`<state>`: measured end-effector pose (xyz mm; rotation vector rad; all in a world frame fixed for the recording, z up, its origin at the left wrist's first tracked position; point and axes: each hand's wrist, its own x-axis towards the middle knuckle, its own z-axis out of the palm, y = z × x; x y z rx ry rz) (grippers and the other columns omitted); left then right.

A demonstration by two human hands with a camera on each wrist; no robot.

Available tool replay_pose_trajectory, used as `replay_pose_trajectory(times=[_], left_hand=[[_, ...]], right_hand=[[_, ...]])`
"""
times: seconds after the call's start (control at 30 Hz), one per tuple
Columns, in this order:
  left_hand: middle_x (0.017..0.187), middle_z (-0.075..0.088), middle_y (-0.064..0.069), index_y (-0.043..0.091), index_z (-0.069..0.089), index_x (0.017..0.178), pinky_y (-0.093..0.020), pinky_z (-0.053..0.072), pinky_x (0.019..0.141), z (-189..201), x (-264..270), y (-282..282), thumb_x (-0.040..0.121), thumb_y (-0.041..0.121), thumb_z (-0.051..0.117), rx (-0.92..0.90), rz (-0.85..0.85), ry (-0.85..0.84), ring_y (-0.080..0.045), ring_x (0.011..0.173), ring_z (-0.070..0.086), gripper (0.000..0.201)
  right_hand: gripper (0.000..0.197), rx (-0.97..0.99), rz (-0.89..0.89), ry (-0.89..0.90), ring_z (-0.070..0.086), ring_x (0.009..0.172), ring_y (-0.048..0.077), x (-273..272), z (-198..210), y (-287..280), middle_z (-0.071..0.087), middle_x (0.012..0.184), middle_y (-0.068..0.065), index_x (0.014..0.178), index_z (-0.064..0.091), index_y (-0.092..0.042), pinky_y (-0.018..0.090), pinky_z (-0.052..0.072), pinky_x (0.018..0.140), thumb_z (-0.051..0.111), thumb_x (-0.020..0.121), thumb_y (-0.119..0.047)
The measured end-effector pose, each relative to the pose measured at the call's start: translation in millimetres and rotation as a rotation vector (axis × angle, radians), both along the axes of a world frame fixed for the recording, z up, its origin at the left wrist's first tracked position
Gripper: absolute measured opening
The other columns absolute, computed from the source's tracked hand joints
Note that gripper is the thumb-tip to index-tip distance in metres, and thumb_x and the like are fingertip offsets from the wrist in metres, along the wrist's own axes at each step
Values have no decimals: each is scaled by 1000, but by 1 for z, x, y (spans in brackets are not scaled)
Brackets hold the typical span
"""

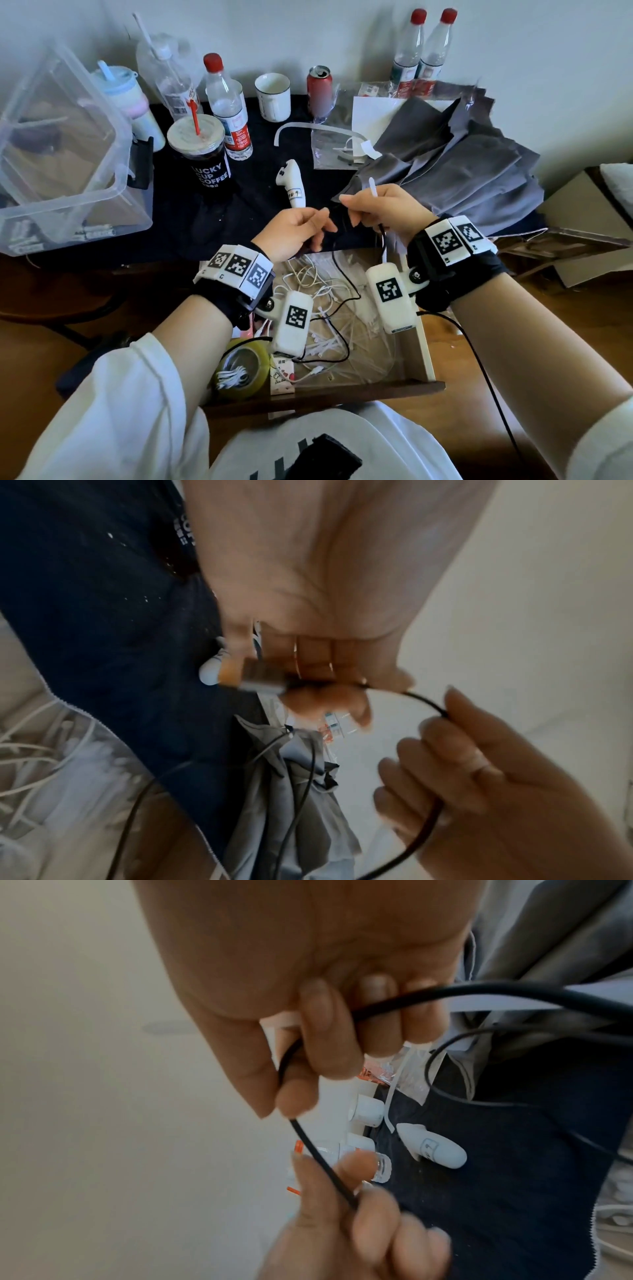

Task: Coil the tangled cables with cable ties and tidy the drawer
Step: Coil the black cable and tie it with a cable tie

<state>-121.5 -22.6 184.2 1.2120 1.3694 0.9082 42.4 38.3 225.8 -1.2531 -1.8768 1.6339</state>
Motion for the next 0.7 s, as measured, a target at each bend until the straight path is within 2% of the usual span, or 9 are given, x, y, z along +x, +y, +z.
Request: replay_pose_trajectory(times=[0.07, 0.13, 0.2, 0.23, 0.3, 0.37, 0.47, 0.57, 0.7], left_hand=[[48, 37, 10, 11, 55, 75, -19, 39, 52, -1, 1, -1, 99, 35, 37, -92, 52, -103, -3, 43, 37, 38], [49, 30, 10, 14, 49, 69, -17, 34, 45, 3, 1, -2, 97, 46, 36, -156, 90, -185, -4, 43, 32, 44], [50, 29, 9, 17, 38, 62, -16, 30, 43, 8, 1, -1, 97, 46, 36, -191, 65, -264, -5, 43, 29, 46], [50, 30, 9, 18, 34, 60, -16, 29, 44, 11, 1, -1, 99, 44, 34, -202, 32, -299, -5, 43, 29, 46], [51, 33, 7, 18, 31, 61, -18, 31, 48, 14, 1, 0, 100, 42, 31, -224, -47, -358, -7, 43, 30, 45], [50, 31, 7, 17, 34, 64, -19, 35, 49, 17, 4, -1, 96, 47, 30, -234, -122, -403, -6, 41, 27, 44], [45, 25, 10, 15, 39, 69, -17, 29, 39, 18, 7, -1, 95, 49, 28, -227, -148, -447, -2, 36, 21, 44], [45, 29, 10, 15, 43, 71, -16, 24, 37, 18, 6, 0, 100, 43, 27, -248, -84, -486, -2, 35, 22, 43], [46, 32, 9, 14, 42, 69, -18, 37, 44, 16, 3, -3, 101, 34, 31, -245, -91, -426, -4, 38, 28, 39]], right_hand=[[33, 29, -36, 57, 33, 39, 1, 3, 2, 3, 42, 42, -10, 61, 56, -8, 10, 24, 42, 55, 92, -21], [28, 54, -52, 95, 36, 39, 0, 6, 1, 5, 44, 48, -5, 67, 61, -8, 9, 28, 42, 54, 92, -18], [25, 86, -73, 120, 39, 40, 0, 7, -3, 6, 43, 54, 0, 71, 63, -9, 9, 33, 44, 54, 93, -18], [24, 104, -89, 135, 40, 41, -1, 7, -6, 7, 44, 53, -2, 72, 63, -10, 8, 34, 45, 54, 93, -18], [22, 123, -111, 185, 40, 42, 0, 6, -9, 9, 45, 46, -10, 74, 65, -10, 8, 33, 47, 54, 92, -16], [17, 127, -95, 216, 39, 46, 0, 5, -11, 10, 46, 42, -12, 80, 66, -7, 10, 33, 52, 55, 91, -13], [12, 154, -71, 192, 40, 50, 0, 1, -12, 10, 50, 43, -14, 90, 67, -6, 13, 34, 57, 57, 90, -12], [11, 167, -159, 199, 48, 58, 3, 1, -17, 12, 58, 50, -14, 79, 68, -10, 17, 40, 63, 62, 87, -14], [14, 194, -245, 195, 49, 50, -3, 3, -23, 14, 58, 49, -16, 70, 63, -17, 10, 42, 57, 67, 83, -14]])
